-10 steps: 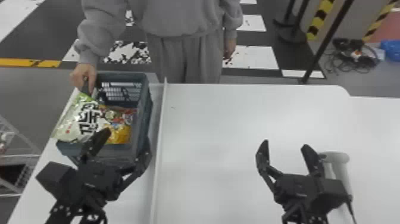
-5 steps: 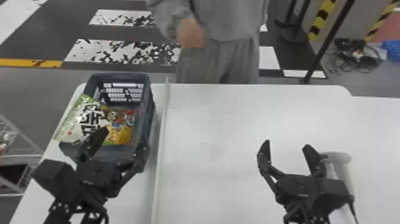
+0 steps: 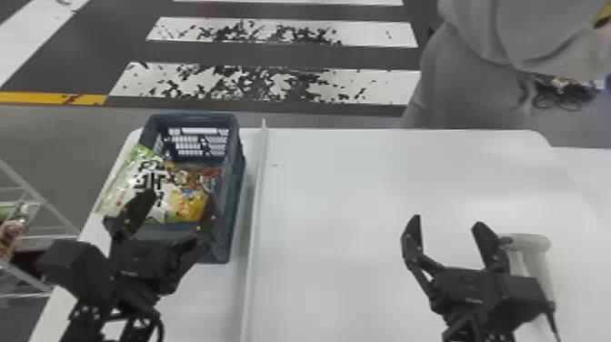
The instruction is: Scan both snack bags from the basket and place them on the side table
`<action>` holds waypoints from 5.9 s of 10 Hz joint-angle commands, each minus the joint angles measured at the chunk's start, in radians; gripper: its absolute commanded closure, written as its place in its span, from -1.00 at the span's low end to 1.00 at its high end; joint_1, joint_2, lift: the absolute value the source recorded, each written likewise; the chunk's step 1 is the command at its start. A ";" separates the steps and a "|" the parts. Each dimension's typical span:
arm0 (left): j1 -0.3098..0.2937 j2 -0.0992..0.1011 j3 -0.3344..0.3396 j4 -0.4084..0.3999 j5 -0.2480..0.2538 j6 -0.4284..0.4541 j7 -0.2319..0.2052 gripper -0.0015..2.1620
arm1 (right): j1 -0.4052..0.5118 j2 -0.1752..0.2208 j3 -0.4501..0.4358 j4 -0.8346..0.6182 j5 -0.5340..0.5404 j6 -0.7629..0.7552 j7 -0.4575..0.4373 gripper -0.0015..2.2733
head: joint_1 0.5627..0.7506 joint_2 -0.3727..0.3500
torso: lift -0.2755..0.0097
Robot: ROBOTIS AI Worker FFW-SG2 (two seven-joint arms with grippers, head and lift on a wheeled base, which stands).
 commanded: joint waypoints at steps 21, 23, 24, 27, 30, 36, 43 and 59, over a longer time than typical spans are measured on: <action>-0.185 -0.012 0.375 0.009 0.192 0.555 -0.176 -0.23 | -0.004 0.001 0.008 0.005 0.014 0.015 0.001 -0.94 | 0.41 0.69 | 0.41; -0.181 -0.014 0.389 0.002 0.196 0.552 -0.222 0.31 | -0.004 0.001 0.009 0.005 0.014 0.015 0.001 -0.94 | 0.41 0.67 | 0.41; -0.178 -0.017 0.400 -0.008 0.196 0.546 -0.259 0.33 | -0.004 0.001 0.011 0.005 0.015 0.015 0.001 -0.94 | 0.41 0.66 | 0.41; -0.170 -0.028 0.421 -0.069 0.233 0.543 -0.218 0.98 | -0.001 0.001 0.013 0.000 0.015 0.015 0.001 -0.94 | 0.41 0.67 | 0.41; -0.168 -0.026 0.463 -0.196 0.334 0.555 -0.204 0.98 | -0.001 0.001 0.020 -0.005 0.018 0.015 0.001 -0.94 | 0.41 0.71 | 0.41; -0.182 -0.054 0.470 -0.414 0.581 0.859 -0.265 0.98 | 0.018 0.001 0.020 -0.046 0.026 0.034 0.001 -0.94 | 0.41 0.47 | 0.41; -0.257 -0.057 -0.047 0.178 0.313 0.337 -0.305 0.98 | 0.036 0.001 0.005 -0.063 0.026 0.037 -0.002 -0.94 | 0.41 -0.16 | 0.41; -0.148 -0.012 -0.174 -0.104 -0.178 0.401 -0.076 -0.93 | 0.015 0.001 -0.006 -0.083 0.012 0.187 0.001 -0.97 | 0.41 -0.43 | 0.41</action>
